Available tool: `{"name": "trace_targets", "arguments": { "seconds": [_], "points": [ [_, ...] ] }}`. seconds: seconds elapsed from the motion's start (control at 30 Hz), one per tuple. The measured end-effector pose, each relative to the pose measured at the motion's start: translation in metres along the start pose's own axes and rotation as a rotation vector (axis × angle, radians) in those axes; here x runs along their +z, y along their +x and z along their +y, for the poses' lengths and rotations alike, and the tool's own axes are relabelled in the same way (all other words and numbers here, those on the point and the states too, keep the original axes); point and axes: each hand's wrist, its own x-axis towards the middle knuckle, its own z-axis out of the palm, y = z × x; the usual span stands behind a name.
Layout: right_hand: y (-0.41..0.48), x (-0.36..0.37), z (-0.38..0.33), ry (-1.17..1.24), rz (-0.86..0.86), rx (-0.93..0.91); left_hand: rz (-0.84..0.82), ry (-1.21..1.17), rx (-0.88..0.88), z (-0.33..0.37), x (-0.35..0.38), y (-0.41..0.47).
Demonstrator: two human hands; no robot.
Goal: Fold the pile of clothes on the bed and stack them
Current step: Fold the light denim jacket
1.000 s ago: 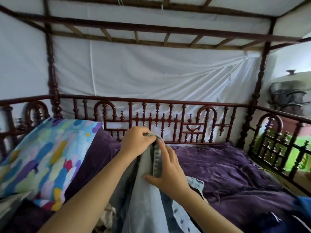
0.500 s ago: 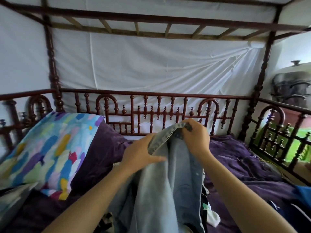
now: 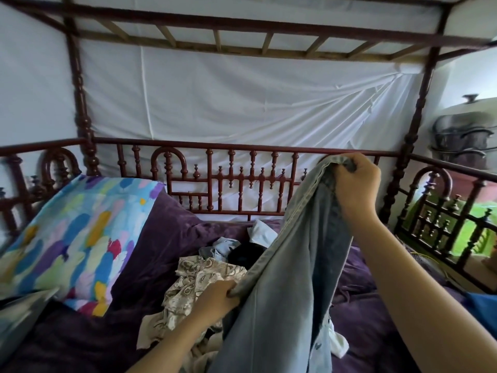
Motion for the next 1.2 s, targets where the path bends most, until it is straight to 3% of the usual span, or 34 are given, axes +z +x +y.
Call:
{"name": "trace_targets", "arguments": {
  "seconds": [0.1,0.33,0.47,0.57,0.67,0.83,1.0,1.2],
  "points": [
    [0.006,-0.002,0.007,-0.008,0.007,0.015,0.007,-0.107,-0.043,-0.006,-0.006,0.001],
    [0.046,-0.027,0.033,-0.214,0.009,0.119,0.258,-0.390,-0.079,0.010,-0.109,0.000],
    [0.068,-0.037,0.009,-0.399,-0.042,0.005,0.488,-0.806,-0.032,0.055,-0.178,-0.016],
    [0.082,-0.040,-0.023,-0.405,-0.013,-0.074,0.500,-1.136,0.062,0.089,-0.228,-0.022],
    [0.094,-0.040,-0.051,-0.204,0.029,-0.042,0.553,-1.403,0.256,0.112,-0.265,-0.026],
    [0.086,-0.043,-0.086,0.560,0.046,0.225,0.847,-1.359,0.541,0.142,-0.275,-0.044],
    [0.060,-0.044,-0.098,0.674,0.064,0.193,1.012,-1.478,0.577,0.154,-0.261,-0.057],
    [0.033,-0.033,-0.079,0.707,0.189,0.099,1.297,-1.271,0.565,0.138,-0.228,-0.061]
  ]
}}
